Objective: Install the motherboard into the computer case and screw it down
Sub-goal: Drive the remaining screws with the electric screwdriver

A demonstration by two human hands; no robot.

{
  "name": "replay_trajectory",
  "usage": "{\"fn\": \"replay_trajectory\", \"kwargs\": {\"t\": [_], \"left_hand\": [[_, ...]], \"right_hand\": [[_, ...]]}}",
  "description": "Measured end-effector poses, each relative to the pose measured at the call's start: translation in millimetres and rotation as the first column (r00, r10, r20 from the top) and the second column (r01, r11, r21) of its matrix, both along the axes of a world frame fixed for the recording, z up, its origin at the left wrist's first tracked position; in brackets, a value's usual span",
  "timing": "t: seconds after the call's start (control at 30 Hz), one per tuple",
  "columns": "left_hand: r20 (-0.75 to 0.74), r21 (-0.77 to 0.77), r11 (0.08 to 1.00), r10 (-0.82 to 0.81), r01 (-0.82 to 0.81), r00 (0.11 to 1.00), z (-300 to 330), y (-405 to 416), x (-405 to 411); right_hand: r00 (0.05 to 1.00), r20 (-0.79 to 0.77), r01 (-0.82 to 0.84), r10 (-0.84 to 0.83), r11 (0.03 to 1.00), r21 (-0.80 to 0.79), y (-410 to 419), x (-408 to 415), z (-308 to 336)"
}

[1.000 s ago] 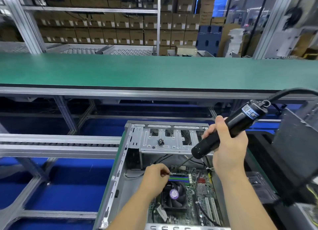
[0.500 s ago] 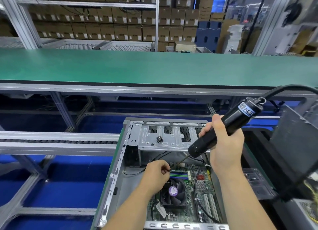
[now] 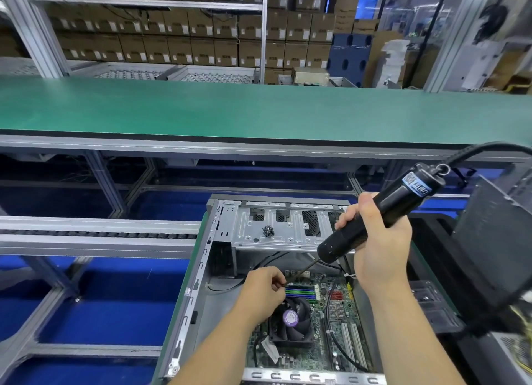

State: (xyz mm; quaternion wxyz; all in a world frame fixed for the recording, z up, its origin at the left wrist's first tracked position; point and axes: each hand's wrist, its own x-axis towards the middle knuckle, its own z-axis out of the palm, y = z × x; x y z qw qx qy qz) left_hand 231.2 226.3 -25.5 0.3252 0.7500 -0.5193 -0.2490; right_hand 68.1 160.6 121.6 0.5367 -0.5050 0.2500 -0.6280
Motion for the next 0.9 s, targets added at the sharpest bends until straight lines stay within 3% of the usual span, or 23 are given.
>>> {"fn": "replay_trajectory", "kwargs": {"t": [0.27, 0.47, 0.77, 0.9], "left_hand": [[0.074, -0.002, 0.995, -0.102, 0.103, 0.992, 0.6, 2.0, -1.0], [0.103, -0.087, 0.988, -0.115, 0.125, 0.988, 2.2, 4.1, 0.2], [0.196, -0.040, 0.986, -0.154, 0.165, 0.968, 2.8, 4.9, -0.5], [0.122, -0.009, 0.986, -0.165, 0.167, 0.979, 6.1, 8.3, 3.0]], "right_hand": [[0.970, -0.093, -0.230, 0.224, 0.971, -0.070, 0.6, -8.0, -0.2], [0.987, -0.074, -0.149, 0.145, 0.987, -0.053, 10.2, 2.4, 0.8], [0.986, -0.110, -0.135, 0.126, 0.988, -0.075, 10.0, 3.3, 4.6], [0.984, -0.106, -0.149, 0.143, 0.987, -0.057, 8.6, 4.5, 4.9]]}}
